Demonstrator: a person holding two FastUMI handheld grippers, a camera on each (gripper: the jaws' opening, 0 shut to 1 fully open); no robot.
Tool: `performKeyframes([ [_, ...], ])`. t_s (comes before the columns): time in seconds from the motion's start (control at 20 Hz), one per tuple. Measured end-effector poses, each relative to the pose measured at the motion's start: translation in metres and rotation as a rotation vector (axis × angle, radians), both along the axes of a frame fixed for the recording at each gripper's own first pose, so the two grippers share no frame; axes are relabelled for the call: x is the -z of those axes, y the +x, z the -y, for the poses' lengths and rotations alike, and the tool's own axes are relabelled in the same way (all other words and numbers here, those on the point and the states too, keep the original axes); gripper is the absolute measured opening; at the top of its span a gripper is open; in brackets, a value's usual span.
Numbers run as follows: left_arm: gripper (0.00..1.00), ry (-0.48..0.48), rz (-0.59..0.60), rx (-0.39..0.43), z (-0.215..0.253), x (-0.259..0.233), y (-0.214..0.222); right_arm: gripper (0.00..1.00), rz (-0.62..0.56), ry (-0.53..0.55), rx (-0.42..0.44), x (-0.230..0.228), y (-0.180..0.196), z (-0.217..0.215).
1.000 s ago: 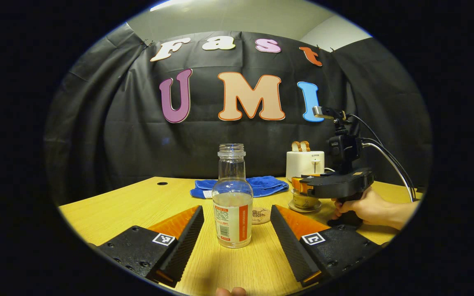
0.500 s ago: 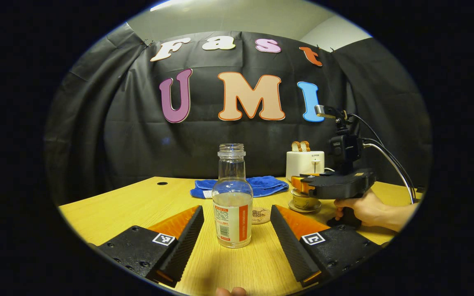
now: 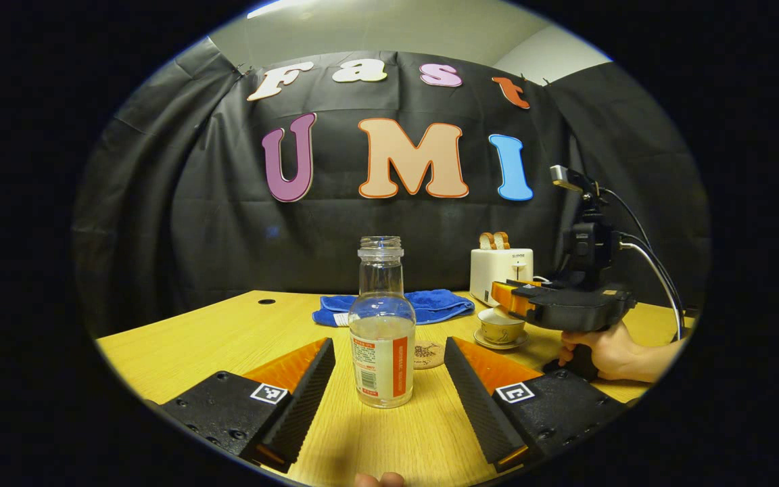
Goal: Open the teacup lid with one hand, grasp the water bottle and pour water into the teacup with the other hand; after pouring, place the water bottle on the coaster and then close the teacup lid.
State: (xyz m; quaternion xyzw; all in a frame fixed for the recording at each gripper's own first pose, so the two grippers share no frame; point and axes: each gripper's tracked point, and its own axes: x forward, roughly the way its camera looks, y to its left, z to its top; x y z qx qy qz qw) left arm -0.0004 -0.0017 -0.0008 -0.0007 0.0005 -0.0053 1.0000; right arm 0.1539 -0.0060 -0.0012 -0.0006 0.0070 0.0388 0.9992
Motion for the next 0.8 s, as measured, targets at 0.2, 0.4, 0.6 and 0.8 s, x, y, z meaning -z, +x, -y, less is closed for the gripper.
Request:
performKeyframes([
  [0.2,0.95,-0.001,0.001,0.000,0.000,0.000,0.000,0.31,-0.001,0.000,-0.027,-0.002,-0.040,0.008],
  [0.4,0.95,-0.001,-0.001,0.000,0.000,0.000,-0.001,0.31,0.002,0.003,-0.029,-0.004,-0.085,0.026],
  [0.6,0.95,-0.001,0.000,0.001,0.001,0.000,0.002,0.31,0.007,0.006,-0.030,-0.007,-0.120,0.044],
  [0.8,0.95,0.000,-0.004,-0.008,0.001,0.001,0.012,0.31,0.008,0.006,-0.018,-0.008,-0.133,0.052],
])
